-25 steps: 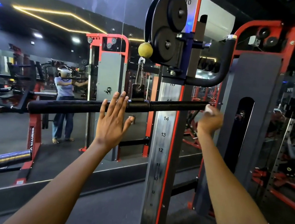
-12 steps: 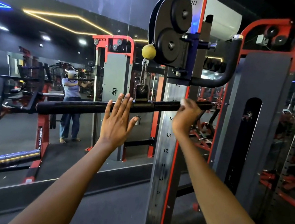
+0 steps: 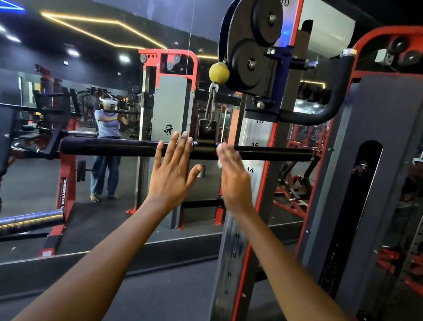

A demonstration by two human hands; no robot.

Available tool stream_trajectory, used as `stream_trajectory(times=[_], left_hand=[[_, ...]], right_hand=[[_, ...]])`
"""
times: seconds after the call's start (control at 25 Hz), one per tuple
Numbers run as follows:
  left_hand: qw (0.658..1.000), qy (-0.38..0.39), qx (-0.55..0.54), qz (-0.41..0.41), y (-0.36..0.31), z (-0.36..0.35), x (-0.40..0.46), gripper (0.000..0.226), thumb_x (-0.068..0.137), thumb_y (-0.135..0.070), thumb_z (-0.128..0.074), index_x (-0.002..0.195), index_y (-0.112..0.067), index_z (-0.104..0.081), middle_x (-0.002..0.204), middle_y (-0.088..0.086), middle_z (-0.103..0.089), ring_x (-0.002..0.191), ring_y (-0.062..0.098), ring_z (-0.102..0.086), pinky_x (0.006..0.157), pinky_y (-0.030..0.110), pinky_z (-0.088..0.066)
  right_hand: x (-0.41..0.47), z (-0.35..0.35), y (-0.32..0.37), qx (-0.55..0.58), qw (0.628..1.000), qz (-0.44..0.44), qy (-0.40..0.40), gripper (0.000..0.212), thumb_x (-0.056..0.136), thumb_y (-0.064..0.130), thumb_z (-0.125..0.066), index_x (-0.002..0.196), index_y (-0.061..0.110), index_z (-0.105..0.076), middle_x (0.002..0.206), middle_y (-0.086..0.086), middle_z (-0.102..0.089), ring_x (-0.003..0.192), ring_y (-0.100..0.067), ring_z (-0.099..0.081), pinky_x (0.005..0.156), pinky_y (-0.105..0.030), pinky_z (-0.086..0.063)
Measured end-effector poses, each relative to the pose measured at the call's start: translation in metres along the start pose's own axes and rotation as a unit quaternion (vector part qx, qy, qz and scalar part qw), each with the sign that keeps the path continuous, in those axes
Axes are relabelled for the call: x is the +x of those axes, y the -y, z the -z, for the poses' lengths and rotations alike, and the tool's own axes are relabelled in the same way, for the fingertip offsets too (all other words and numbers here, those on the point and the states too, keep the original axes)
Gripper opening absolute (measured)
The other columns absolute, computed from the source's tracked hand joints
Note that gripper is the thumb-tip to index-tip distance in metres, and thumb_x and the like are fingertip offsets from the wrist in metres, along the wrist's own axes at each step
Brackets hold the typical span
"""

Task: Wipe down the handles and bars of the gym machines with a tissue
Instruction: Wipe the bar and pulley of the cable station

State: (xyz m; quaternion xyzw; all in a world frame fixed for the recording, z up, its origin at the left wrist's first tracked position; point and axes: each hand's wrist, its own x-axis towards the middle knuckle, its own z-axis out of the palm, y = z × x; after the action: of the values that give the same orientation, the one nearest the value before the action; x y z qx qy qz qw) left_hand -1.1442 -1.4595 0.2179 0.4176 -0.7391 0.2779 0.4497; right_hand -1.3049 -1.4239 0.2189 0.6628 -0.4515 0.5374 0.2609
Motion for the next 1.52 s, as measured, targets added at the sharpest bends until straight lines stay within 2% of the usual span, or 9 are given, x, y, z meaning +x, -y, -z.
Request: stream_trajectory(times=[0.08, 0.16, 0.28, 0.4, 0.48, 0.68, 0.92, 1.32, 1.52], left_hand=[[1.000, 0.002, -0.002, 0.006, 0.000, 0.000, 0.001, 0.071, 0.099, -0.053, -0.015, 0.152, -0.007, -0.019, 0.161, 0.009, -0.014, 0.148, 0.019, -0.001, 0.118, 0.037, 0.012], [1.000, 0.000, -0.001, 0.000, 0.002, 0.000, 0.001, 0.070, 0.099, -0.053, -0.015, 0.153, -0.008, -0.018, 0.161, 0.008, -0.013, 0.148, 0.017, 0.001, 0.119, 0.037, 0.012], [1.000, -0.010, -0.009, -0.011, 0.001, 0.000, 0.000, 0.070, 0.099, -0.053, -0.016, 0.153, -0.008, -0.018, 0.161, 0.007, -0.011, 0.148, 0.016, 0.002, 0.119, 0.038, 0.010], [1.000, -0.012, -0.010, -0.013, -0.002, -0.004, -0.002, 0.070, 0.099, -0.053, -0.016, 0.153, -0.008, -0.018, 0.161, 0.007, -0.011, 0.148, 0.017, 0.002, 0.119, 0.039, 0.010], [1.000, -0.016, -0.019, -0.008, -0.005, -0.006, -0.001, 0.071, 0.099, -0.053, -0.017, 0.153, -0.008, -0.017, 0.161, 0.007, -0.011, 0.148, 0.017, 0.004, 0.119, 0.040, 0.010], [0.999, -0.018, -0.046, 0.003, -0.010, -0.012, -0.004, 0.070, 0.099, -0.053, -0.019, 0.153, -0.007, -0.014, 0.161, 0.006, -0.010, 0.148, 0.017, 0.005, 0.119, 0.040, 0.010], [0.998, -0.018, -0.066, -0.012, -0.014, -0.013, -0.003, 0.069, 0.099, -0.051, -0.024, 0.152, -0.007, -0.019, 0.160, 0.008, -0.016, 0.147, 0.013, 0.004, 0.119, 0.038, 0.008], [0.994, -0.027, -0.109, 0.002, -0.027, -0.015, -0.005, 0.074, 0.097, -0.054, -0.027, 0.153, -0.008, -0.011, 0.161, 0.008, -0.010, 0.149, 0.016, 0.006, 0.120, 0.042, 0.005], [0.992, -0.018, -0.121, -0.009, -0.022, -0.015, -0.004, 0.075, 0.098, -0.058, -0.019, 0.153, -0.008, -0.011, 0.161, 0.006, -0.007, 0.148, 0.013, 0.007, 0.120, 0.040, 0.005]], right_hand=[[-0.031, 0.004, -0.005, -0.016, 0.999, 0.032, 0.021, 0.035, 0.096, 0.008, -0.039, 0.127, 0.003, -0.054, 0.129, -0.009, -0.056, 0.118, -0.017, -0.056, 0.099, -0.022, -0.044], [-0.039, 0.017, -0.023, 0.063, 0.968, -0.206, -0.127, 0.032, 0.094, 0.003, -0.044, 0.123, 0.005, -0.058, 0.121, -0.005, -0.061, 0.103, -0.013, -0.063, 0.086, -0.013, -0.049], [0.001, 0.051, -0.070, 0.263, 0.723, -0.536, -0.348, 0.030, 0.097, 0.005, -0.040, 0.121, 0.006, -0.057, 0.099, -0.003, -0.064, 0.080, -0.012, -0.061, 0.061, -0.013, -0.049], [0.041, 0.078, -0.087, 0.116, 0.724, -0.644, -0.216, 0.024, 0.094, 0.009, -0.043, 0.114, 0.009, -0.057, 0.075, -0.001, -0.048, 0.060, -0.010, -0.045, 0.040, -0.019, -0.032], [0.050, 0.076, -0.073, -0.029, 0.772, -0.630, -0.076, 0.025, 0.093, 0.011, -0.047, 0.117, 0.013, -0.053, 0.077, -0.004, -0.046, 0.058, -0.010, -0.042, 0.038, -0.021, -0.030], [0.046, 0.056, -0.026, 0.415, 0.775, -0.476, 0.000, 0.042, 0.095, -0.015, -0.020, 0.123, 0.003, -0.045, 0.109, 0.003, -0.049, 0.078, 0.012, -0.052, 0.077, -0.005, -0.042], [0.054, 0.103, -0.050, 0.585, 0.540, -0.475, -0.376, 0.028, 0.084, -0.011, -0.040, 0.095, 0.006, -0.059, 0.094, -0.004, -0.059, 0.089, -0.016, -0.060, 0.071, -0.020, -0.053], [0.006, 0.022, 0.049, 0.524, 0.670, -0.496, -0.174, 0.016, 0.091, -0.005, -0.050, 0.093, 0.000, -0.064, 0.097, -0.012, -0.067, 0.089, -0.020, -0.066, 0.080, -0.025, -0.055], [-0.011, 0.061, 0.071, 0.340, 0.850, -0.345, -0.206, 0.023, 0.091, 0.000, -0.050, 0.104, 0.006, -0.067, 0.102, -0.005, -0.068, 0.081, -0.014, -0.066, 0.066, -0.019, -0.054]])
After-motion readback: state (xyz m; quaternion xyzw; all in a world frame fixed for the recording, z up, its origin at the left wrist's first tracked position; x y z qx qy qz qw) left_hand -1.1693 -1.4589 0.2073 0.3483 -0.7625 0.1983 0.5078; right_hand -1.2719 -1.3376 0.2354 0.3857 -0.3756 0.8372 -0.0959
